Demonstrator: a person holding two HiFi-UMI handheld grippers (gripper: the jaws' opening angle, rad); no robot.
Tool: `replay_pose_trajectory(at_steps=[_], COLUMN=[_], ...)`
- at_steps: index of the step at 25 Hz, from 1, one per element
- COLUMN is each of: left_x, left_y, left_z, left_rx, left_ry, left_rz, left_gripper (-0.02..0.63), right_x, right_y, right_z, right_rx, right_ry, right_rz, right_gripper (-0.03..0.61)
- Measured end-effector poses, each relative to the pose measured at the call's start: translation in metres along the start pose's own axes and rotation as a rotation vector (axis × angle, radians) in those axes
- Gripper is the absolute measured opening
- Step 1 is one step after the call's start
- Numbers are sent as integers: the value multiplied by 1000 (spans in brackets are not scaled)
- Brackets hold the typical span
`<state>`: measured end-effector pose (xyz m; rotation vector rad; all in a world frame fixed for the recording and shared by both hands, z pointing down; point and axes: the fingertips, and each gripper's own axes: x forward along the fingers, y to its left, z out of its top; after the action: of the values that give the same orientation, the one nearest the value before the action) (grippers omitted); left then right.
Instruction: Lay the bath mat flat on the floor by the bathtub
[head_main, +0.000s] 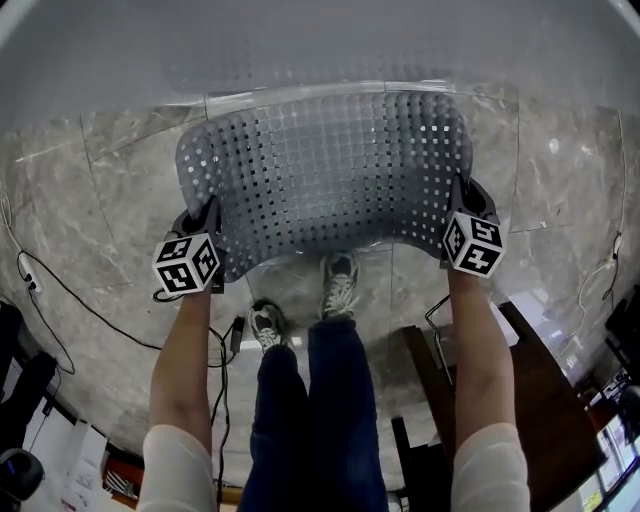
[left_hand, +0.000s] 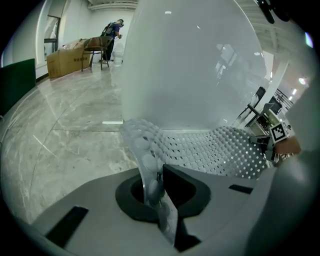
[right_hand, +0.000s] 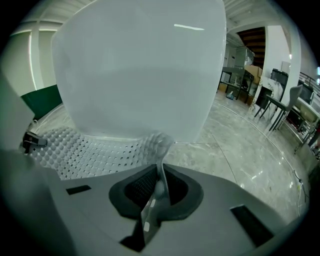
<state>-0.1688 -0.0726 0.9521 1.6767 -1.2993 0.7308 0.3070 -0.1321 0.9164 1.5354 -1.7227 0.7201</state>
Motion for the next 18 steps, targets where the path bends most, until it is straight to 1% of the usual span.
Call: replay_pose_trajectory(at_steps=[6,11,15,18], left_x=[17,30,42,50], left_y=[14,30,40,47], left_z=[-5,-17,-19,-24], left_rx=[38,45,70,54], left_ry=[13,40,66,86], left_rz=[16,62,94,111], left_gripper=[43,44,44,44], right_x=[17,28,38,44], right_y=[-10,-19,-26,-30], right_z=[-18,-33,-45,-52], right_rx=[15,20,24,33], right_ry=[6,23,39,49], right_rz=[-28,-56,-80,-95], right_gripper=[37,38,38,38])
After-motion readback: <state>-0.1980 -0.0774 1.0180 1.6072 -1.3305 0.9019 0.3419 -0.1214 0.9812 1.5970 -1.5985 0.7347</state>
